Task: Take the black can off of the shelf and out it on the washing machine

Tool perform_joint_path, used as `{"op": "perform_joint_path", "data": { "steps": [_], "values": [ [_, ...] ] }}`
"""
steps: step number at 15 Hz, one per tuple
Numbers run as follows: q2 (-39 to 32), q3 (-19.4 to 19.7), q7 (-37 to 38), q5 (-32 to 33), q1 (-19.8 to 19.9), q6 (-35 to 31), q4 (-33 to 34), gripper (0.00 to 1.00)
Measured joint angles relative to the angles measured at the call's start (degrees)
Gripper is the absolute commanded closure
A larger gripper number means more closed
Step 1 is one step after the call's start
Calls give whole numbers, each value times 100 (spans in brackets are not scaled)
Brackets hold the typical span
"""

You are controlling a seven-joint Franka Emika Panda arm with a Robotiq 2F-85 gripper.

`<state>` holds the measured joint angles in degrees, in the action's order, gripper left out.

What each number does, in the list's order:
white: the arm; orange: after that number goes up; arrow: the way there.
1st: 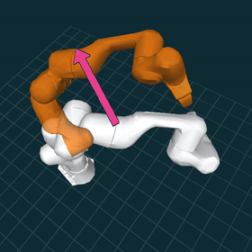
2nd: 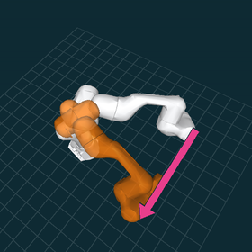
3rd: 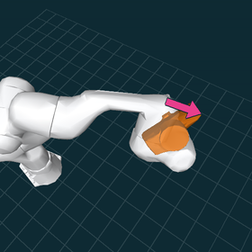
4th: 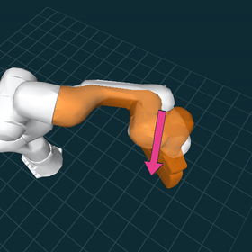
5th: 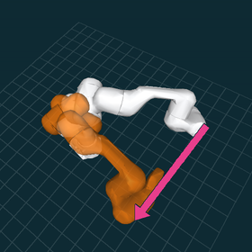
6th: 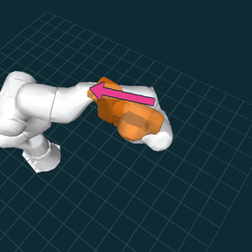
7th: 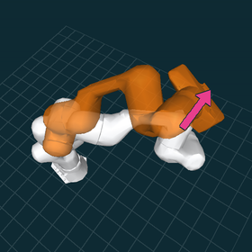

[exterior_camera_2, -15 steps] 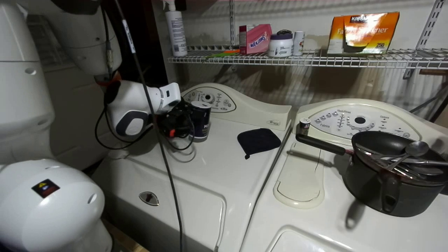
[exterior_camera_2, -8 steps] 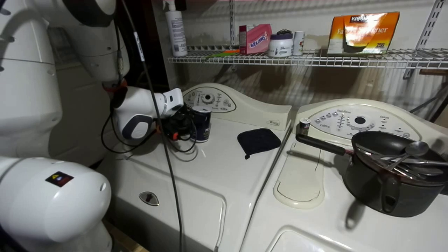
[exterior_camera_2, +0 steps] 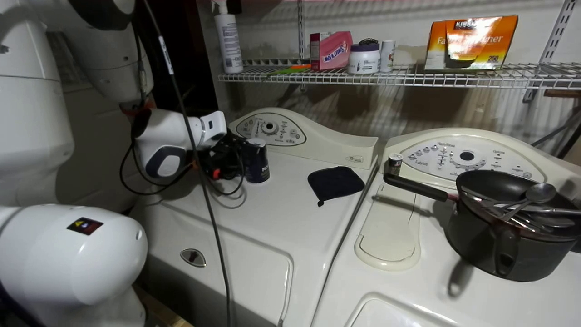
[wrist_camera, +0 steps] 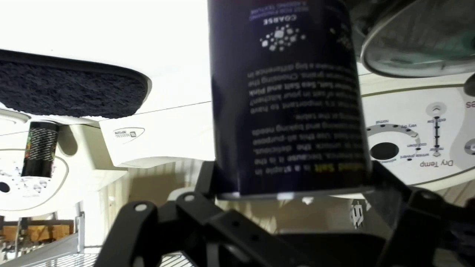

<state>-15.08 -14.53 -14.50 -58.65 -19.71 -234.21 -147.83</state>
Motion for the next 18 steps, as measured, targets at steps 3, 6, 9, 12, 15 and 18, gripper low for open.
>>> {"op": "perform_joint_path", "data": {
  "steps": [3, 6, 9, 12, 15, 18],
  "values": [
    [302, -113, -268, -1280, -240, -6, -78, 0],
    [473, -229, -712, -2550, -294, -11, -92, 0],
    [733, -533, -1337, -3673, -365, -160, -10, 0],
    [1038, -815, -1875, -4389, -445, -242, 139, 0],
    [1320, -1049, -2422, -4943, -498, -177, 358, 0],
    [1740, -1310, -3275, -5602, -695, 71, 665, 0]
  ]
}}
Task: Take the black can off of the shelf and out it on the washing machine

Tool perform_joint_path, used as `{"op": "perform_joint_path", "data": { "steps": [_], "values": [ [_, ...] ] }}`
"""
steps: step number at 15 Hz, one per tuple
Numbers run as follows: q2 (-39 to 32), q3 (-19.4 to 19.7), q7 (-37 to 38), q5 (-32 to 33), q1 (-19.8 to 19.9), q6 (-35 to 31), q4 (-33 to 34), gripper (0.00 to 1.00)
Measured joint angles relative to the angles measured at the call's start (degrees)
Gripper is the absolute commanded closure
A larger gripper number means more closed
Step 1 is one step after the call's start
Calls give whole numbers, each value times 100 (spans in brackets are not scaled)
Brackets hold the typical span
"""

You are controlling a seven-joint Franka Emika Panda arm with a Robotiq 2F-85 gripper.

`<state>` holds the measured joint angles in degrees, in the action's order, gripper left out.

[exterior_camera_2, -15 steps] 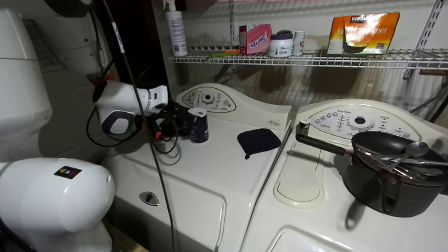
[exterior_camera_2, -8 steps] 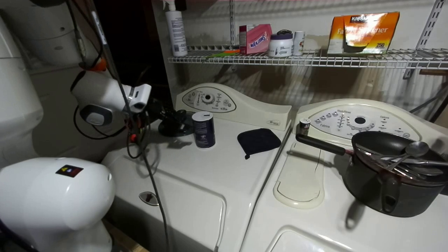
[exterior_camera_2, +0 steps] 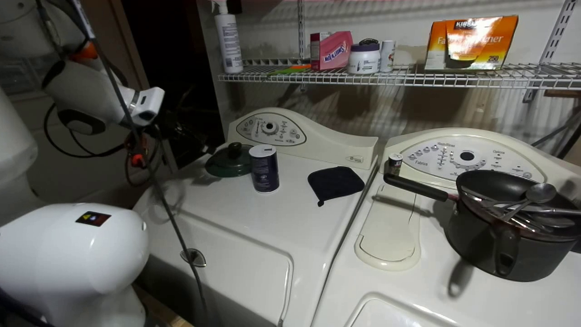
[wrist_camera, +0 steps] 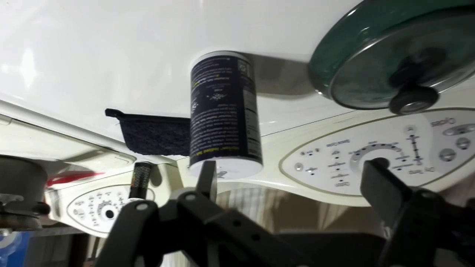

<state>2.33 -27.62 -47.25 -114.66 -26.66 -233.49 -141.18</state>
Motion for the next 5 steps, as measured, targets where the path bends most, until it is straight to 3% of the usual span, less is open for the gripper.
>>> {"op": "perform_joint_path", "data": {
  "steps": [5],
  "values": [
    [499, -234, -1297, -805, -416, -336, 604, 0]
  ]
}}
